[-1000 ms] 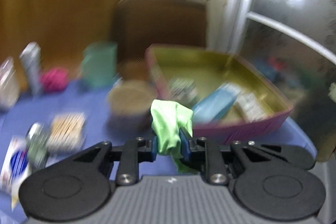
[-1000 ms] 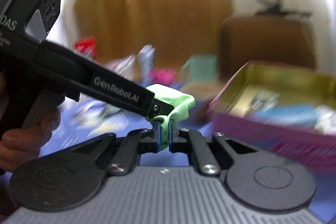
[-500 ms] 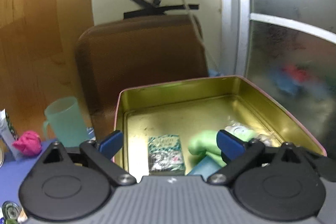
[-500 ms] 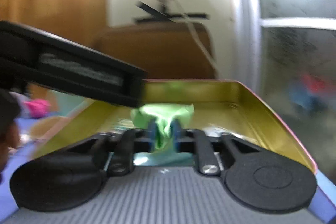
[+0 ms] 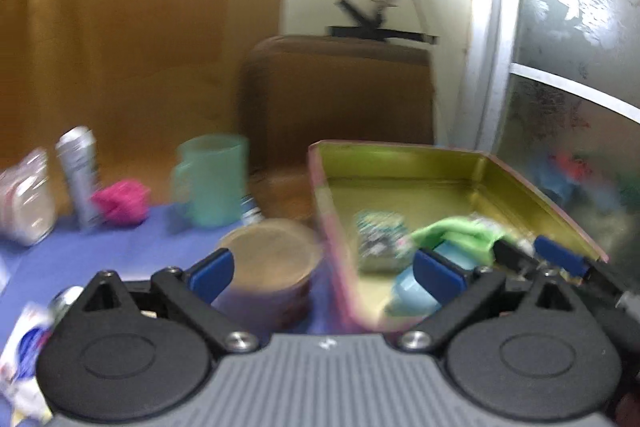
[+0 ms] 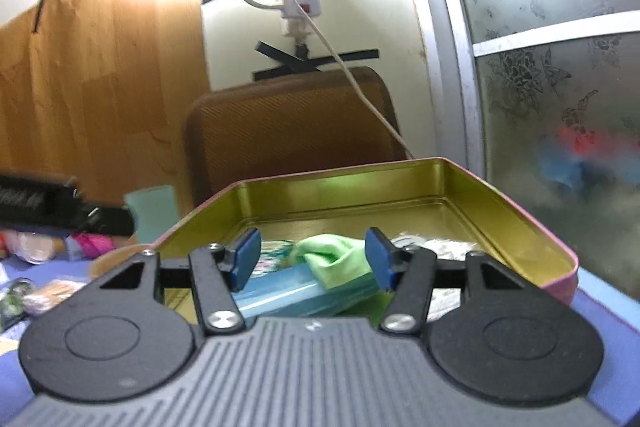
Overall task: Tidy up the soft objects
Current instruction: 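Carry the cloth into the pink tin and open the right tool, then grasp the green correction-tape roller with the right tool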
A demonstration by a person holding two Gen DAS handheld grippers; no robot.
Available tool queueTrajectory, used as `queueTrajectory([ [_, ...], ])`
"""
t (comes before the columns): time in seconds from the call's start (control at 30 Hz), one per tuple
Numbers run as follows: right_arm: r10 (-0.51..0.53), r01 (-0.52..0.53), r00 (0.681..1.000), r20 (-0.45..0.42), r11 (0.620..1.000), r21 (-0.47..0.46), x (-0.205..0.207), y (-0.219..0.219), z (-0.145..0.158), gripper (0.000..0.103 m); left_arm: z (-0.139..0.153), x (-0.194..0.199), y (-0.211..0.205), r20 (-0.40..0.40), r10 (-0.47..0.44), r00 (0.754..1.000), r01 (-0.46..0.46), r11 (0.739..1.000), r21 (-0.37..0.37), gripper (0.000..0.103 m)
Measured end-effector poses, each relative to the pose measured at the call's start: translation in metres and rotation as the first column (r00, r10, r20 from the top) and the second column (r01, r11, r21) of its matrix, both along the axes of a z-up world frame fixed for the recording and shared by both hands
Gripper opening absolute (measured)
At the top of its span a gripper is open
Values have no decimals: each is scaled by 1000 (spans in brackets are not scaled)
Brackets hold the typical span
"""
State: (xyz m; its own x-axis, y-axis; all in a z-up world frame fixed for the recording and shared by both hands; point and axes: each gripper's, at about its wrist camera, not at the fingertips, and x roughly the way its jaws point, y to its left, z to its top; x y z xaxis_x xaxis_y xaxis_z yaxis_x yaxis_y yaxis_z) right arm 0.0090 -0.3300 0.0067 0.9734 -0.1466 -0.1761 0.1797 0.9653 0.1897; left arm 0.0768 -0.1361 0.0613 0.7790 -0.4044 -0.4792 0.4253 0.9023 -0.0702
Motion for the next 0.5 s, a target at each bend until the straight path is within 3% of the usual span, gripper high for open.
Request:
queueTrajectory([
  [0.23, 212, -212, 977, -5, 977, -23, -9, 60, 3, 60, -29, -25, 90, -68, 171, 983, -169, 985, 28, 99],
  [0.4, 401, -405, 910, -102, 914, -19, 1, 107, 0, 59, -49, -19, 145, -130, 339, 932, -336, 941, 47, 98],
  [0.5, 445, -455, 883, -150, 890, -38, 7, 128, 0, 59, -56, -20, 170, -152, 389, 909, -389, 921, 30, 98],
])
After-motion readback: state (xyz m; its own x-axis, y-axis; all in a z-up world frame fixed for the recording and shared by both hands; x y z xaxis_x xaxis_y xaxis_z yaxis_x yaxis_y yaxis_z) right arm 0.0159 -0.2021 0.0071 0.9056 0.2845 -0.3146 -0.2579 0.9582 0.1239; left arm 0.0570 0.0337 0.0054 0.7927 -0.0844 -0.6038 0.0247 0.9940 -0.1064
